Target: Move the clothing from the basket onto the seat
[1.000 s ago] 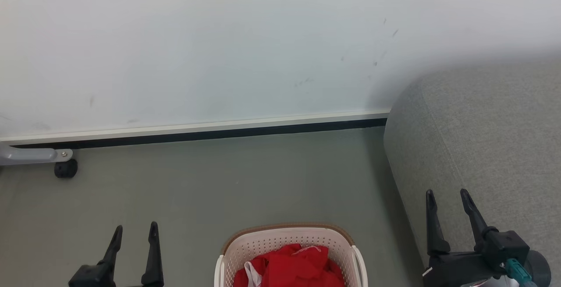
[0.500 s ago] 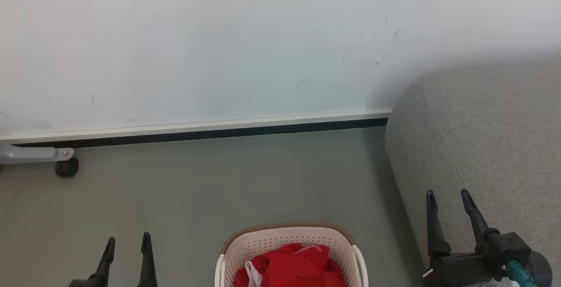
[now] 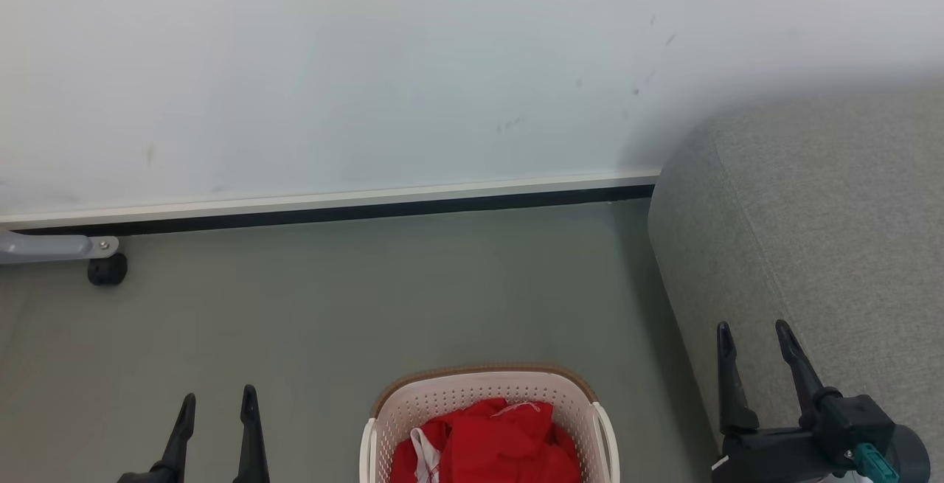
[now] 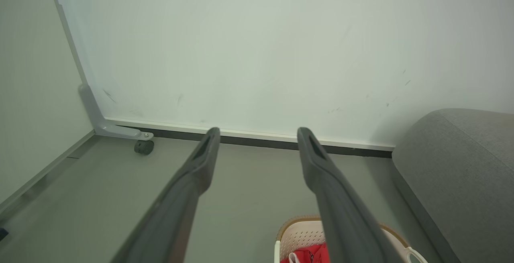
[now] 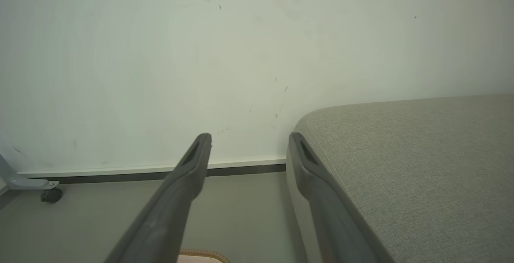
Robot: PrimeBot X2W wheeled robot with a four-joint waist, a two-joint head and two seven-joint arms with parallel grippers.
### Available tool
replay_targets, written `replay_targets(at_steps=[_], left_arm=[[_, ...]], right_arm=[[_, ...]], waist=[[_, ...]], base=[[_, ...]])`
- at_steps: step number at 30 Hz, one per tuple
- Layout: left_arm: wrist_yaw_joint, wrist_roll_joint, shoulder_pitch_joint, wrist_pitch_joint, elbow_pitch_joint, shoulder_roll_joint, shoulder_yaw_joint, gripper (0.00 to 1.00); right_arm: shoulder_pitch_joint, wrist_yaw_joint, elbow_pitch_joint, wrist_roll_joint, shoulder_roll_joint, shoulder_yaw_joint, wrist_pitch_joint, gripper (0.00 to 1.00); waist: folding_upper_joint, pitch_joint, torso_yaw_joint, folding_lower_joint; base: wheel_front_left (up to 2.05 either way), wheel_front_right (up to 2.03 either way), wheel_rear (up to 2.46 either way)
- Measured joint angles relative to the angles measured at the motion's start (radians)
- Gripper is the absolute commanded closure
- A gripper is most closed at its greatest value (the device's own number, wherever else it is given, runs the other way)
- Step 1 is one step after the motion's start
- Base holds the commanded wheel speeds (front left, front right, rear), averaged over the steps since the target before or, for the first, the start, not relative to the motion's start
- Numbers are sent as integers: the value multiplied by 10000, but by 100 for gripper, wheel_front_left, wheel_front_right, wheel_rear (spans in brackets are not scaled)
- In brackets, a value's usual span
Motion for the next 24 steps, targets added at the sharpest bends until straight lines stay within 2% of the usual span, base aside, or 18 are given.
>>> replay_targets(at_steps=[11,16,24], left_arm=[[0,249,-63,0,-288,-19,-328,0],[-23,401,-460,21,-324,2,-614,0],[-362,926,-1511,380,-36,27,-1327,0]], right_arm=[[-89,2,-420,-10,-12,-2,0,0],[-628,4,-585,-12,-21,-6,0,0],[-1618,65,-849,-54,-21,98,0,0]], waist=[[0,723,-104,0],[1,1285,-165,1],[1,2350,-347,1]], base=[[0,0,0],[0,0,0],[0,0,0]])
